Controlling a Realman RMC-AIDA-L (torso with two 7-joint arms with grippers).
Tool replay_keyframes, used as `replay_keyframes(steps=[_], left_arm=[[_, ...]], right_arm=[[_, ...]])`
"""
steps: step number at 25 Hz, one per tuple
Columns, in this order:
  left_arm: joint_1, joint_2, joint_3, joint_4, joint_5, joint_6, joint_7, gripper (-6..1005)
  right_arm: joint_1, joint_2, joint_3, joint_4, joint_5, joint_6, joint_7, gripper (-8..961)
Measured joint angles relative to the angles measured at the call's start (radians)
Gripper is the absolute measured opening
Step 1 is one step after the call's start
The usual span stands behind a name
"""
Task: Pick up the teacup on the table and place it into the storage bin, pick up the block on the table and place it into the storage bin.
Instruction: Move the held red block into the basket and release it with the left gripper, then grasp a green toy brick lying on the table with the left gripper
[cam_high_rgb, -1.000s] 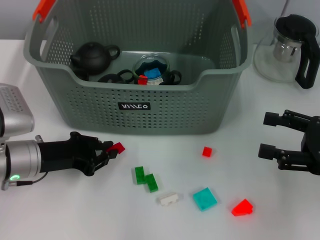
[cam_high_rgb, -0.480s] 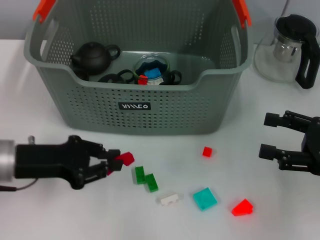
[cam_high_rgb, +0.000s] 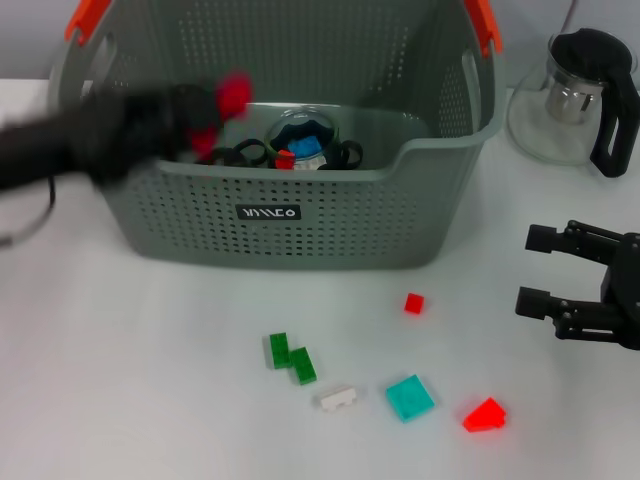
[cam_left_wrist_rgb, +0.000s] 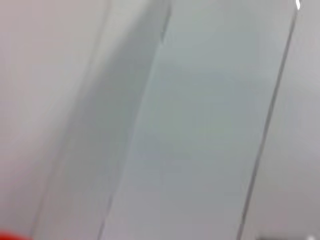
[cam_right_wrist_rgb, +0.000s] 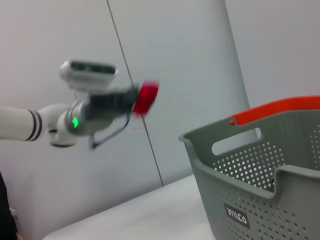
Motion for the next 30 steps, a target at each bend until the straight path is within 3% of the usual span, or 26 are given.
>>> replay_keyframes(steps=[5,8,10,14,17,20,23,27,30], left_arm=[[-0.097,0.015,0.055,0.083,-0.035,-0.180,-0.197,234],[-0.160,0.055,0.200,0.135,0.035,-0.356,-0.349,245],[-0.216,0.083,0.301,0.178,0.139,-0.447,-0.458,252],[-0.313,0.090,0.456,0.239,0.452,-0.542,-0.634,267],[-0.349,0.068,0.548,0.249,0.607,-0.582,-0.724,278],[-0.338,0.006,0.587,0.298,0.688,-0.649,-0.746,288],[-0.318,-0.040,0.590,0.357,0.710,-0.688,-0.740,299],[-0.278,-0.059,0.569,0.436,0.645,-0.681,-0.736,349],[-0.180,-0.083,0.498,0.537,0.443,-0.676,-0.681,467]], right_arm=[[0.001,0.000,0.000,0.000,0.000,0.000,0.000,915],[0.002,0.000,0.000,0.000,0.000,0.000,0.000,914],[0.002,0.000,0.000,0.000,0.000,0.000,0.000,914],[0.003,-0.001,-0.001,0.000,0.000,-0.001,0.000,914],[0.001,-0.002,0.000,0.000,0.000,-0.002,0.001,914],[0.000,-0.002,0.000,0.000,0.000,0.000,0.001,914],[-0.001,-0.002,0.000,0.000,0.000,0.003,0.000,914],[0.000,-0.002,0.000,0.000,0.000,0.004,0.000,914],[0.001,-0.001,0.000,0.000,0.000,0.004,-0.002,914]])
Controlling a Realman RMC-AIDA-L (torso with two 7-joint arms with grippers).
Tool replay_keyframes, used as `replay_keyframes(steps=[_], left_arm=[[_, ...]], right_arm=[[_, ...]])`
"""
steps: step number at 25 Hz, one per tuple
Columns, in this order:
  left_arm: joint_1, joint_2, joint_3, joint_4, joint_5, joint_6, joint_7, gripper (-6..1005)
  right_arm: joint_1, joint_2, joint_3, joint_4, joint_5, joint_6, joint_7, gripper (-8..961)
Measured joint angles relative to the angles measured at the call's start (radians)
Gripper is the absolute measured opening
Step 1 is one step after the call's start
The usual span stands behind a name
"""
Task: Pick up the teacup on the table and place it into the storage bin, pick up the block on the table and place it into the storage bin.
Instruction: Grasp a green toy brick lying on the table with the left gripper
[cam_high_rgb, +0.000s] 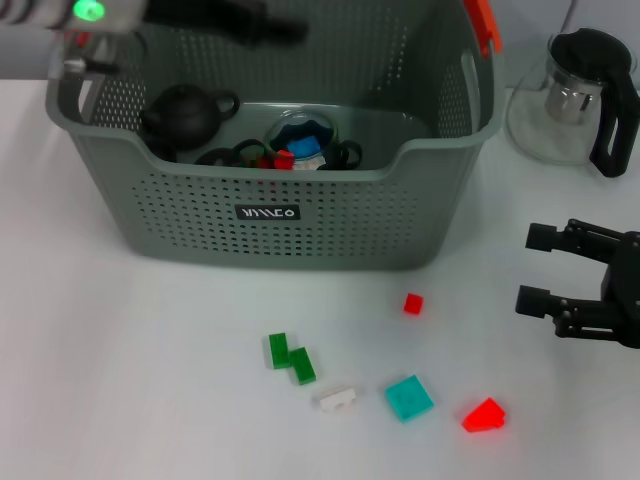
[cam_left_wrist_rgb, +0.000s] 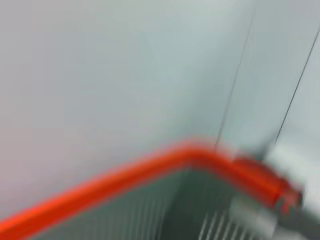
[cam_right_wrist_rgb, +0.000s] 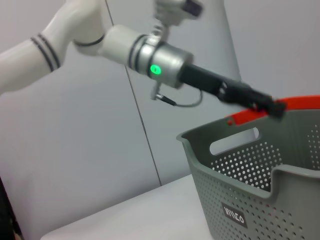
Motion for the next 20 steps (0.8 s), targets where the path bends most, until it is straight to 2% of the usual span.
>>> replay_keyframes(steps=[2,4,5,7,8,10,12,15,20], left_arm=[[0.102,-0.017,-0.071,0.016,-0.241,0.018,0.106,546],[0.178,-0.010,-0.102,-0.033,-0.517,0.067,0.206,598],[0.209,0.007,-0.112,-0.100,-0.658,0.117,0.249,623],[0.233,0.034,-0.152,-0.232,-0.842,0.238,0.305,675],[0.235,0.047,-0.200,-0.312,-0.914,0.320,0.334,700],[0.232,0.068,-0.302,-0.452,-0.972,0.447,0.386,752],[0.238,0.079,-0.340,-0.505,-0.945,0.490,0.421,819],[0.264,0.081,-0.362,-0.502,-0.763,0.541,0.488,919],[0.298,0.062,-0.330,-0.437,-0.430,0.627,0.625,917]], right_arm=[[-0.001,0.001,0.000,0.000,0.000,0.001,-0.001,914],[-0.003,0.003,0.000,0.000,0.000,0.002,-0.002,914],[-0.004,0.004,0.000,0.000,0.000,0.002,-0.002,915],[-0.006,0.004,0.000,0.000,0.000,0.002,-0.002,915],[-0.007,0.004,0.000,0.000,0.000,0.002,-0.002,915],[-0.007,0.005,0.000,0.000,0.000,0.002,-0.002,915],[-0.006,0.005,0.000,0.001,0.000,0.002,-0.001,915],[-0.003,0.004,0.000,-0.001,0.000,0.001,0.002,915],[0.000,0.002,0.000,-0.001,-0.002,0.001,0.004,915]])
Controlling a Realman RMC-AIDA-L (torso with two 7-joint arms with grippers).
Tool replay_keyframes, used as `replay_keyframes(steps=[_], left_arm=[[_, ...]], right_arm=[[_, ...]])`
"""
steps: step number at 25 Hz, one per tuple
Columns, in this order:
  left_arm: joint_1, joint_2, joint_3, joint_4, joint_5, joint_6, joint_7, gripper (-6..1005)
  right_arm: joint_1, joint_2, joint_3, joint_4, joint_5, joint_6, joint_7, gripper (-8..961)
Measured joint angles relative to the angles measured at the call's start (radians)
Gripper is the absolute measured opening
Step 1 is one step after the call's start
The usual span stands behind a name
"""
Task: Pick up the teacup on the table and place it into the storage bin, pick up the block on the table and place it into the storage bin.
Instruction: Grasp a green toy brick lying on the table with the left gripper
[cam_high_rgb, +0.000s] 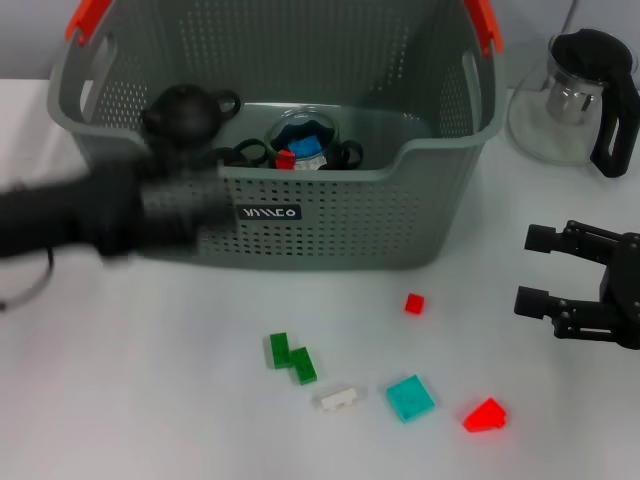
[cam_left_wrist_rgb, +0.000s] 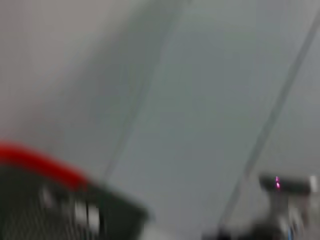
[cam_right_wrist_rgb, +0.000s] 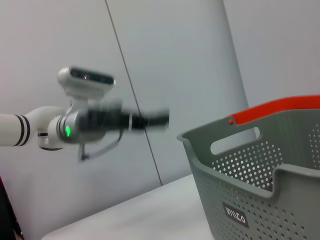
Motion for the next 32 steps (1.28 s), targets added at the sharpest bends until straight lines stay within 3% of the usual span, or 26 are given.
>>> replay_keyframes(steps=[5,12,14,19,32], left_arm=[[0.008,-0.021,0.060,0.013,0.257,-0.025,0.130,915],[0.040,-0.090,0.095,-0.025,0.325,-0.164,0.396,861],[0.041,-0.099,0.098,-0.049,0.328,-0.210,0.438,837],[0.012,-0.100,0.103,-0.160,0.338,-0.350,0.496,774],[-0.019,-0.104,0.103,-0.303,0.342,-0.571,0.686,782]], right_arm=[[0.000,-0.002,-0.003,-0.001,-0.004,0.000,0.000,915],[-0.010,-0.006,0.000,-0.001,-0.001,-0.005,0.002,914],[-0.010,-0.006,0.000,-0.001,-0.001,-0.006,0.002,914],[-0.009,-0.007,0.000,-0.001,0.000,-0.006,0.002,914],[-0.009,-0.005,0.000,-0.001,0.002,-0.007,0.002,914]])
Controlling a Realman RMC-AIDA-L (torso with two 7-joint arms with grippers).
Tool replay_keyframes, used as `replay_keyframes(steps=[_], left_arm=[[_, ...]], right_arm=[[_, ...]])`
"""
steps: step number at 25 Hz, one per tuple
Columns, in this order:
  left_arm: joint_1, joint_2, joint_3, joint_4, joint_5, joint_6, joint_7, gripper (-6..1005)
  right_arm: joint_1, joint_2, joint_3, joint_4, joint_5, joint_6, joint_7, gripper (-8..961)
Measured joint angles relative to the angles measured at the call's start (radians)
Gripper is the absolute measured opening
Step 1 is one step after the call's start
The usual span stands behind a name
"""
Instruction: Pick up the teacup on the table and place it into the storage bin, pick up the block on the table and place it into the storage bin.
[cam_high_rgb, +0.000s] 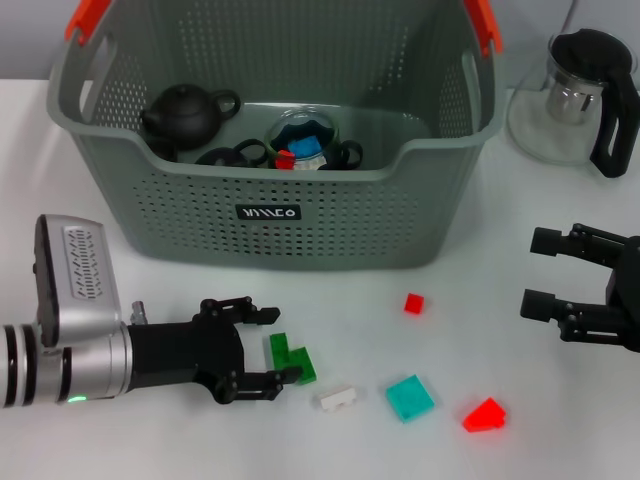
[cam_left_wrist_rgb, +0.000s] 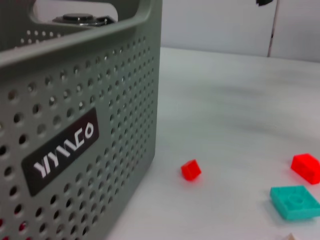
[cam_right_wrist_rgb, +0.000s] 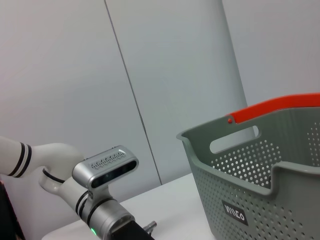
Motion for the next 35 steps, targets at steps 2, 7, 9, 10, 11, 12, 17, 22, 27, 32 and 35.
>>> replay_keyframes(steps=[2,7,9,10,11,12,17,22,27,32,35], left_arm=[[0.000,0.000,-0.001,-0.004,0.000,-0.011,0.002,781],[0.001,-0.001,-0.001,-0.005,0.002,-0.036,0.003,781],[0.001,-0.002,0.000,-0.006,0.003,-0.040,0.004,781],[0.001,-0.002,0.000,-0.006,0.003,-0.041,0.004,781],[0.002,-0.002,0.000,-0.006,0.003,-0.041,0.004,781],[0.002,-0.002,0.000,-0.006,0.003,-0.041,0.004,781],[0.001,-0.002,0.005,-0.008,0.009,-0.040,0.002,782],[-0.006,-0.003,0.037,-0.007,0.009,-0.042,-0.007,701],[-0.007,-0.003,0.036,0.002,0.007,-0.039,-0.003,472],[-0.002,-0.002,0.027,0.044,0.006,0.014,-0.028,406],[0.004,0.004,0.020,0.092,0.005,0.093,-0.113,400]], right_arm=[[0.000,0.000,0.000,0.000,0.000,0.001,0.000,914],[0.002,0.001,0.000,0.000,0.000,0.002,0.000,914],[0.002,0.002,0.000,0.000,0.000,0.001,0.000,914],[0.002,0.002,0.000,0.000,0.000,0.001,0.000,914],[0.001,0.002,0.000,0.000,0.000,0.001,0.000,914],[0.001,0.002,0.000,0.000,0.000,0.001,0.000,914],[0.000,0.002,0.000,0.000,0.000,0.002,0.000,914],[-0.002,0.001,0.000,0.000,0.000,0.001,0.000,915],[-0.002,0.000,0.000,0.000,0.000,0.000,0.000,915],[-0.002,0.000,0.000,0.000,0.000,0.000,0.002,915],[-0.001,-0.001,0.000,0.000,0.000,0.000,0.005,915]])
